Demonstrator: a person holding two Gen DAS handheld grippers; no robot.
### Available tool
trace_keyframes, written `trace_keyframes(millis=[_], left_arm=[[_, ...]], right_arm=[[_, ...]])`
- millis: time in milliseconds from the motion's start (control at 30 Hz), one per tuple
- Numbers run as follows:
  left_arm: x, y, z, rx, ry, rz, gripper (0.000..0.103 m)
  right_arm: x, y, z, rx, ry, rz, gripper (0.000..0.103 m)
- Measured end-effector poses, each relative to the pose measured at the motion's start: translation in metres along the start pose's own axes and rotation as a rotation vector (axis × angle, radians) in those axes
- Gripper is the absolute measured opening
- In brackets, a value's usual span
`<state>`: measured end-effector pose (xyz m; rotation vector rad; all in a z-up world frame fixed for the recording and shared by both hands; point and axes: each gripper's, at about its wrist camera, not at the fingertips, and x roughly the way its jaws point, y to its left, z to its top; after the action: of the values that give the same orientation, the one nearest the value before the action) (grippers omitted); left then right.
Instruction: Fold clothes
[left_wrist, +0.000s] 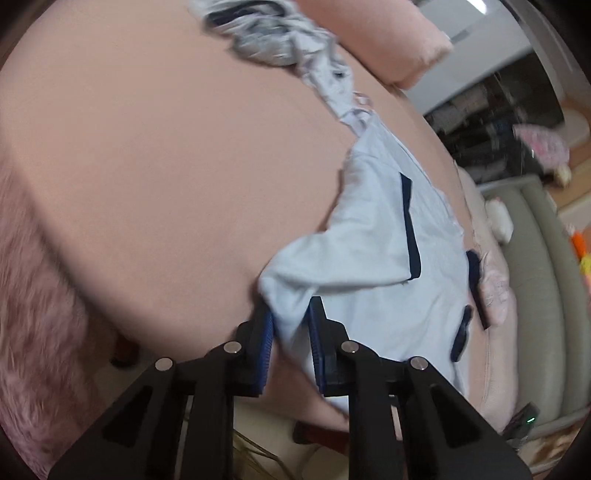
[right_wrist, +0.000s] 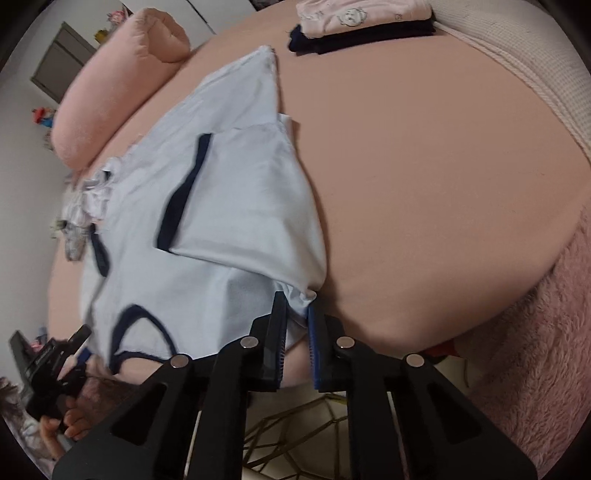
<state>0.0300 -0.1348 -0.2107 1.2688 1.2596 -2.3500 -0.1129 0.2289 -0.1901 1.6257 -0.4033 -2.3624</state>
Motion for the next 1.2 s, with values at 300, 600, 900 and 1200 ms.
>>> trace_keyframes(millis=[300, 600, 900, 1200], left_arm=[[0.001, 0.003, 0.001, -0.021, 0.053, -0.113, 0.022], [0.018, -0.010, 0.002, 0.020, 0.062, -0.086, 0.026], [0.026, -0.019, 0.003, 0.021, 0.077, -0.099, 0.008], [-0.005, -0.039, -0.002, 0.112, 0.050, -0.072, 0.004]], right_arm=[[-0.008, -0.002, 0.002, 0.033, -0.025, 0.040, 0.026], [-0.022, -0.041, 0.003, 0.074, -0.038, 0.075, 0.050], [-0.018, -0.031, -0.008, 0.010, 0.004, 0.066, 0.013], [-0.043, -0.024, -0.011, -0.049, -0.010, 0.050, 0.006]])
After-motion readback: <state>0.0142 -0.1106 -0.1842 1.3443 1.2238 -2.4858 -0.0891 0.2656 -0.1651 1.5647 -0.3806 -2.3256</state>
